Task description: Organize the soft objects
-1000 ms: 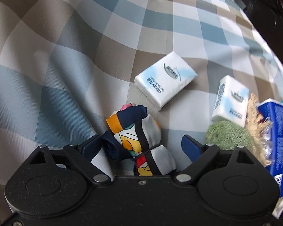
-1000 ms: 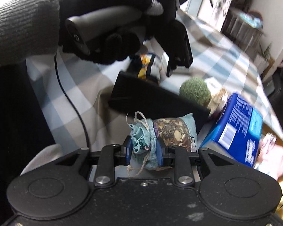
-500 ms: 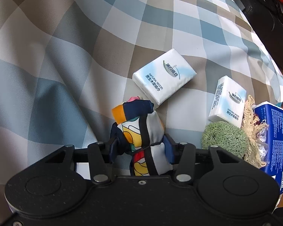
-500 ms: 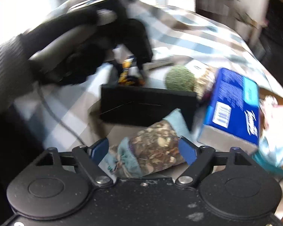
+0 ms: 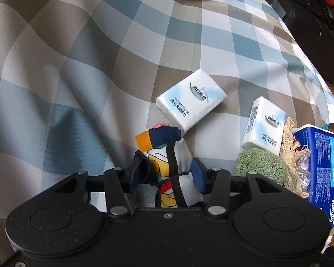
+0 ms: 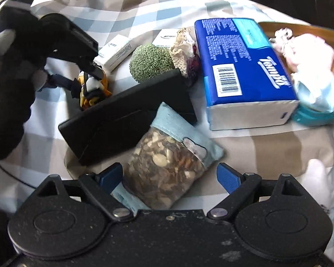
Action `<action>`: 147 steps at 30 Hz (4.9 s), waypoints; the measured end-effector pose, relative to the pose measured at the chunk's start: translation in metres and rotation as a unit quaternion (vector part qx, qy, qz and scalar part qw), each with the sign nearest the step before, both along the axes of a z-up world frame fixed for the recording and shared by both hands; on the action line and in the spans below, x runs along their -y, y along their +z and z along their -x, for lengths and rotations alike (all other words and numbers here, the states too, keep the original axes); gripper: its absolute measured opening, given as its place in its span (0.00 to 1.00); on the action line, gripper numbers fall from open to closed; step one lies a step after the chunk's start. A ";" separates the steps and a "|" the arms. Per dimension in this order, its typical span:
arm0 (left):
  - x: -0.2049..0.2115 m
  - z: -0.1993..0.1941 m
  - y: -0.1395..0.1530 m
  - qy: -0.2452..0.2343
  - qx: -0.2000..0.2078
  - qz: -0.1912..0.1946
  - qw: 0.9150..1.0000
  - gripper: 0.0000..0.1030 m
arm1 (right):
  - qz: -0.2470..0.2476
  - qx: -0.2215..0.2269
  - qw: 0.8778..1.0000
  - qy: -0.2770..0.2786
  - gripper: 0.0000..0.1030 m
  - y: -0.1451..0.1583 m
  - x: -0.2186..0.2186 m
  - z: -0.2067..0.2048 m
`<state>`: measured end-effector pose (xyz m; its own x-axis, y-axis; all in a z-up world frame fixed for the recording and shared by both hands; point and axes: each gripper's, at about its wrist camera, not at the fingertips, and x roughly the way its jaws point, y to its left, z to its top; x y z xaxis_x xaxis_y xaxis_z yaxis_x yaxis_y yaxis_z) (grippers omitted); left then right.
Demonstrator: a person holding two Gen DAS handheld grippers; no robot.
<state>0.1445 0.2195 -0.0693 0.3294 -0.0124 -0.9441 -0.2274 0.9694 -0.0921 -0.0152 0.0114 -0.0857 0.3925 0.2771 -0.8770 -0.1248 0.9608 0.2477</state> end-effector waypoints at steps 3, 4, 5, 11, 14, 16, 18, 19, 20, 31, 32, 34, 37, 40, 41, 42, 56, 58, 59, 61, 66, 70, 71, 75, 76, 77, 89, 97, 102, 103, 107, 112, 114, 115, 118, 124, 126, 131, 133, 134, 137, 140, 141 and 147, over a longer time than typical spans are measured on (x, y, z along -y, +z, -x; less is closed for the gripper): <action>0.000 0.000 0.003 0.000 0.005 -0.002 1.000 0.46 | -0.001 -0.010 1.000 -0.010 0.89 -0.005 -0.006 -0.010; -0.001 0.001 0.004 0.000 0.007 -0.003 1.000 0.46 | 0.001 -0.012 1.000 -0.012 0.91 -0.007 -0.009 -0.012; -0.001 0.001 0.005 0.000 0.009 -0.004 1.000 0.46 | 0.004 -0.012 1.000 -0.013 0.92 -0.009 -0.011 -0.014; -0.002 0.000 0.005 0.004 0.009 0.000 1.000 0.46 | 0.053 -0.004 0.999 0.013 0.86 -0.015 -0.026 -0.014; -0.003 0.000 0.004 0.005 0.009 0.002 1.000 0.46 | 0.067 0.010 0.997 0.036 0.66 -0.013 -0.026 -0.011; -0.002 -0.001 0.003 0.002 0.008 -0.002 1.000 0.47 | 0.059 0.013 0.997 0.048 0.59 -0.009 -0.023 -0.011; 0.000 -0.001 0.001 -0.002 0.005 -0.006 1.000 0.48 | 0.047 0.013 0.997 0.057 0.54 -0.004 -0.020 -0.011; 0.001 -0.001 0.000 -0.004 0.003 -0.009 1.000 0.51 | 0.043 0.014 0.997 0.060 0.54 -0.002 -0.021 -0.011; 0.002 -0.001 -0.001 -0.006 0.002 -0.011 1.000 0.55 | 0.039 0.019 0.997 0.064 0.54 0.001 -0.020 -0.010; 0.011 -0.002 -0.018 -0.025 -0.020 -0.030 0.999 0.61 | -0.031 0.122 0.989 0.072 0.54 0.087 0.018 0.002; 0.012 -0.002 -0.019 -0.026 -0.022 -0.031 0.999 0.59 | -0.033 0.135 0.988 0.065 0.54 0.096 0.026 0.002; 0.013 -0.002 -0.021 -0.028 -0.023 -0.034 0.999 0.56 | -0.035 0.162 0.985 0.047 0.54 0.115 0.045 0.000; 0.014 0.000 -0.021 -0.029 -0.020 -0.038 0.999 0.51 | -0.031 0.197 0.980 0.007 0.54 0.140 0.079 -0.004; 0.015 0.003 -0.019 -0.029 -0.011 -0.040 0.999 0.47 | -0.024 0.220 0.975 -0.036 0.54 0.159 0.117 -0.011; 0.016 0.005 -0.018 -0.030 -0.008 -0.043 0.999 0.46 | -0.017 0.227 0.972 -0.051 0.54 0.163 0.130 -0.013; 0.016 0.005 -0.017 -0.031 -0.004 -0.046 0.998 0.46 | -0.009 0.233 0.970 -0.065 0.54 0.166 0.140 -0.016; 0.012 0.023 0.003 -0.014 0.071 -0.087 0.994 0.43 | 0.061 0.234 0.957 -0.159 0.54 0.147 0.273 -0.079; 0.010 0.028 0.010 -0.003 0.080 -0.084 0.993 0.43 | 0.062 0.222 0.960 -0.162 0.54 0.140 0.279 -0.087; 0.009 0.030 0.013 0.004 0.082 -0.082 0.993 0.43 | 0.059 0.213 0.962 -0.162 0.54 0.138 0.282 -0.090; 0.011 0.036 0.019 0.015 0.082 -0.080 0.993 0.43 | 0.059 0.198 0.965 -0.161 0.54 0.133 0.287 -0.098; 0.039 0.052 0.039 0.002 0.087 -0.101 0.991 0.43 | 0.103 0.185 0.967 -0.140 0.54 0.134 0.295 -0.116; 0.070 0.052 0.062 -0.021 0.095 -0.083 0.992 0.43 | 0.097 0.176 0.967 -0.156 0.54 0.132 0.312 -0.125; 0.079 0.051 0.069 -0.028 0.101 -0.078 0.991 0.43 | 0.088 0.166 0.968 -0.164 0.54 0.130 0.317 -0.127; 0.127 0.041 0.094 -0.076 0.127 -0.066 0.987 0.43 | 0.050 0.143 0.972 -0.182 0.54 0.127 0.327 -0.129; 0.140 0.038 0.099 -0.091 0.131 -0.063 0.985 0.43 | 0.044 0.144 0.971 -0.186 0.54 0.127 0.328 -0.129; 0.153 0.034 0.102 -0.105 0.133 -0.059 0.984 0.43 | 0.043 0.146 0.970 -0.191 0.54 0.127 0.329 -0.127; 0.289 -0.008 0.090 -0.218 0.126 -0.019 0.968 0.43 | 0.018 0.153 0.964 -0.217 0.54 0.127 0.334 -0.120; 0.332 -0.026 0.079 -0.228 0.110 -0.002 0.967 0.43 | 0.012 0.148 0.964 -0.219 0.54 0.128 0.337 -0.120; 0.347 -0.032 0.077 -0.233 0.104 0.007 0.967 0.44 | 0.002 0.144 0.963 -0.229 0.54 0.127 0.341 -0.119; 0.350 -0.033 0.077 -0.233 0.106 0.005 0.967 0.44 | 0.001 0.143 0.963 -0.230 0.55 0.127 0.341 -0.120; 0.352 -0.030 0.083 -0.233 0.123 0.000 0.965 0.55 | 0.004 0.139 0.963 -0.232 0.55 0.125 0.339 -0.119; 0.338 -0.022 0.081 -0.219 0.125 -0.024 0.967 0.55 | 0.008 0.132 0.965 -0.228 0.55 0.125 0.336 -0.121; 0.329 -0.016 0.078 -0.209 0.122 -0.032 0.970 0.55 | 0.009 0.130 0.966 -0.225 0.55 0.125 0.335 -0.123; 0.324 -0.013 0.076 -0.205 0.120 -0.037 0.971 0.55 | 0.010 0.129 0.967 -0.221 0.55 0.125 0.334 -0.123; 0.309 -0.004 0.072 -0.190 0.117 -0.053 0.973 0.56 | 0.015 0.125 0.969 -0.214 0.55 0.123 0.334 -0.123; 0.279 0.012 0.062 -0.165 0.101 -0.072 0.979 0.57 | 0.037 0.115 0.971 -0.204 0.55 0.120 0.330 -0.126; 0.272 0.017 0.059 -0.159 0.098 -0.073 0.980 0.57 | 0.047 0.106 0.973 -0.198 0.56 0.117 0.329 -0.129; 0.258 0.024 0.057 -0.149 0.095 -0.066 0.982 0.57 | 0.072 0.088 0.977 -0.183 0.62 0.111 0.321 -0.136; 0.254 0.025 0.056 -0.147 0.094 -0.064 0.982 0.57 | 0.088 0.093 0.975 -0.182 0.66 0.110 0.316 -0.136; 0.253 0.026 0.056 -0.146 0.095 -0.063 0.983 0.57 | 0.094 0.096 0.974 -0.182 0.66 0.110 0.314 -0.137; 0.247 0.030 0.056 -0.144 0.097 -0.062 0.983 0.62 | 0.097 0.097 0.974 -0.181 0.66 0.109 0.314 -0.136; 0.244 0.032 0.056 -0.142 0.099 -0.066 0.983 0.62 | 0.101 0.097 0.974 -0.180 0.66 0.108 0.314 -0.137; 0.243 0.032 0.056 -0.142 0.099 -0.067 0.983 0.62 | 0.101 0.097 0.974 -0.180 0.66 0.108 0.314 -0.136; 0.240 0.036 0.052 -0.138 0.091 -0.068 0.984 0.62 | 0.101 0.095 0.974 -0.178 0.66 0.108 0.313 -0.137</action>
